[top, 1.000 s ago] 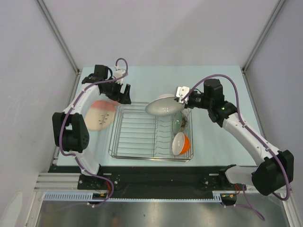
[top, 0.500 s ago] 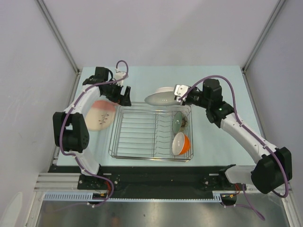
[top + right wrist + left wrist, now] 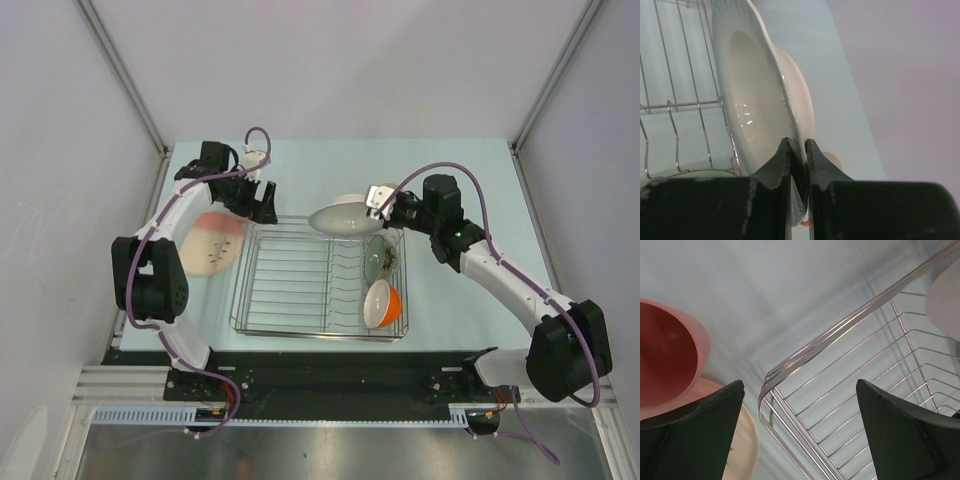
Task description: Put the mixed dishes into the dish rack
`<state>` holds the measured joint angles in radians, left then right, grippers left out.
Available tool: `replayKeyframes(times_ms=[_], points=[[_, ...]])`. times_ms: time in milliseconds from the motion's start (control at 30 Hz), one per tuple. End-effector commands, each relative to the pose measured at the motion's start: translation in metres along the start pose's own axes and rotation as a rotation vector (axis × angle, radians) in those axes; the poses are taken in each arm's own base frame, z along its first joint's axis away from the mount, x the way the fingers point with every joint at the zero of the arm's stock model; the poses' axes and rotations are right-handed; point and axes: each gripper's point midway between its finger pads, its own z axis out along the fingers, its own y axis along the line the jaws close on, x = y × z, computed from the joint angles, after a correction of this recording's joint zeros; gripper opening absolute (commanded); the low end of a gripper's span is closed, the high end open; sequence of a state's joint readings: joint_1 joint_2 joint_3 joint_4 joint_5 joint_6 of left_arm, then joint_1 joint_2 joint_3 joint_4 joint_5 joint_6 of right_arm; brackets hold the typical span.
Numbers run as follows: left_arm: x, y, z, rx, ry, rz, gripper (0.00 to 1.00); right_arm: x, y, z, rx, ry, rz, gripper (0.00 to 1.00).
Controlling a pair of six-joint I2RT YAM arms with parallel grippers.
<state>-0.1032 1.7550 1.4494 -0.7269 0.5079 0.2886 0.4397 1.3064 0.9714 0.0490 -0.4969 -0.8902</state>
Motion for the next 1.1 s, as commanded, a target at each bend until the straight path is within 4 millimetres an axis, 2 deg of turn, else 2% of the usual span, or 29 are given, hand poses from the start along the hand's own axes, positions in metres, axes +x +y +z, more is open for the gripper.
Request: replayKeyframes(times_ms=[0, 267, 567, 767, 1000, 1067], points=[[-0.010, -0.005, -0.010, 0.005, -0.045, 0.013, 1.00, -0.036, -0.041, -0.004, 0.144, -0.127, -0.091, 0.00], [-0.013, -0.006, -0.010, 0.013, -0.050, 0.011, 1.00, -0.008, -0.028, -0.001, 0.116, -0.076, -0.050, 0.00], [-0.015, -0.006, -0.011, 0.014, -0.057, 0.012, 1.00, 0.027, -0.001, 0.004, 0.067, 0.002, -0.026, 0.00], [-0.014, -0.006, -0.009, 0.020, -0.054, 0.009, 1.00, 0.024, 0.010, -0.003, 0.061, -0.026, 0.019, 0.00], [-0.011, -0.007, -0.008, 0.021, -0.054, 0.005, 1.00, 0.010, -0.011, -0.015, 0.125, -0.083, 0.080, 0.00], [-0.009, -0.007, -0.007, 0.024, -0.051, 0.002, 1.00, 0.013, -0.015, -0.017, 0.131, -0.084, 0.107, 0.00]])
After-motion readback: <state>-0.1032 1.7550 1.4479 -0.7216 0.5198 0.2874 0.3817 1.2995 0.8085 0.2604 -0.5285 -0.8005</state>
